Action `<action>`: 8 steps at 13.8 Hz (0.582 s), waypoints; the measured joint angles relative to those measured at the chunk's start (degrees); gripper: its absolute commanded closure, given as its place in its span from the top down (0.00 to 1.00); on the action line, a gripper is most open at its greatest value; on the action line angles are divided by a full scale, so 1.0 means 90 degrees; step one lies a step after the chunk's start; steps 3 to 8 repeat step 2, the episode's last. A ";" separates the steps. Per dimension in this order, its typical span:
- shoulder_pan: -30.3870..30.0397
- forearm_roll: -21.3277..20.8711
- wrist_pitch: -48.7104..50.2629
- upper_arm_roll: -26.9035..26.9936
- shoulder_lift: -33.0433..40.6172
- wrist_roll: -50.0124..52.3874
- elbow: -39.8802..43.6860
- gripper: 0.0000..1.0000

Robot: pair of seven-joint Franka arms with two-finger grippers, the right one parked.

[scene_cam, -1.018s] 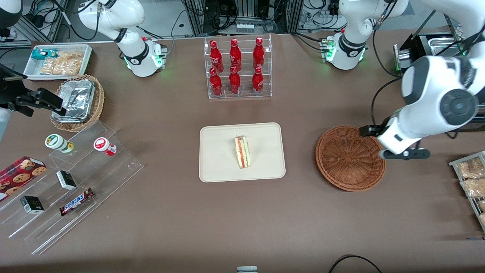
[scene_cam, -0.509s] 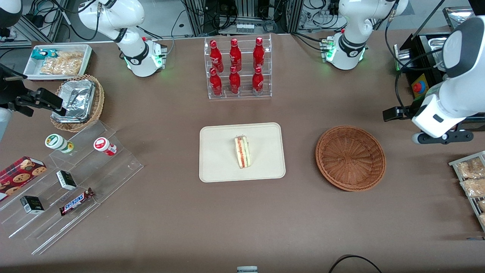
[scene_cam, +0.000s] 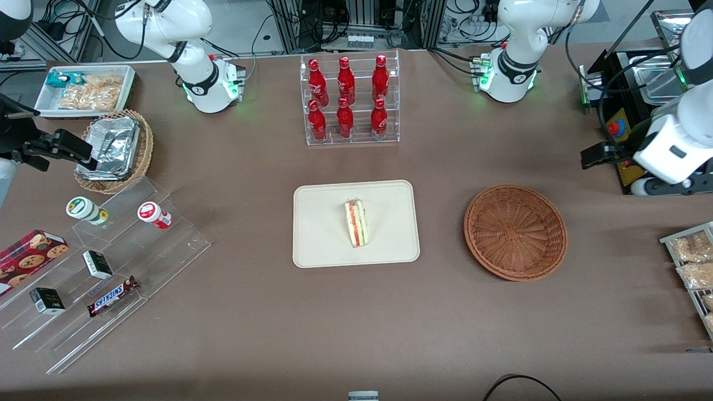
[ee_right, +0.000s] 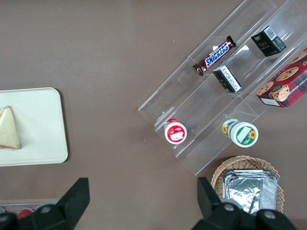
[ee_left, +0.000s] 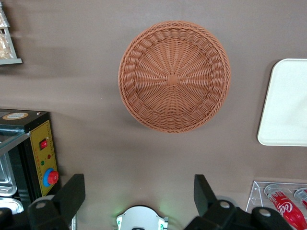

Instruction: Place sandwich from basket to tray

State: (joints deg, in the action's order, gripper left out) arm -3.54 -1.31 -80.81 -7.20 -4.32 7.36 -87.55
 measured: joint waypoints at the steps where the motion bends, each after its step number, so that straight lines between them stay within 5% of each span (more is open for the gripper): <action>1: -0.0106 0.0000 0.0018 -0.0095 0.0043 -0.0005 0.0000 1.00; 8: -0.0134 -0.0001 0.0057 -0.0141 0.0084 -0.0005 -0.0003 1.00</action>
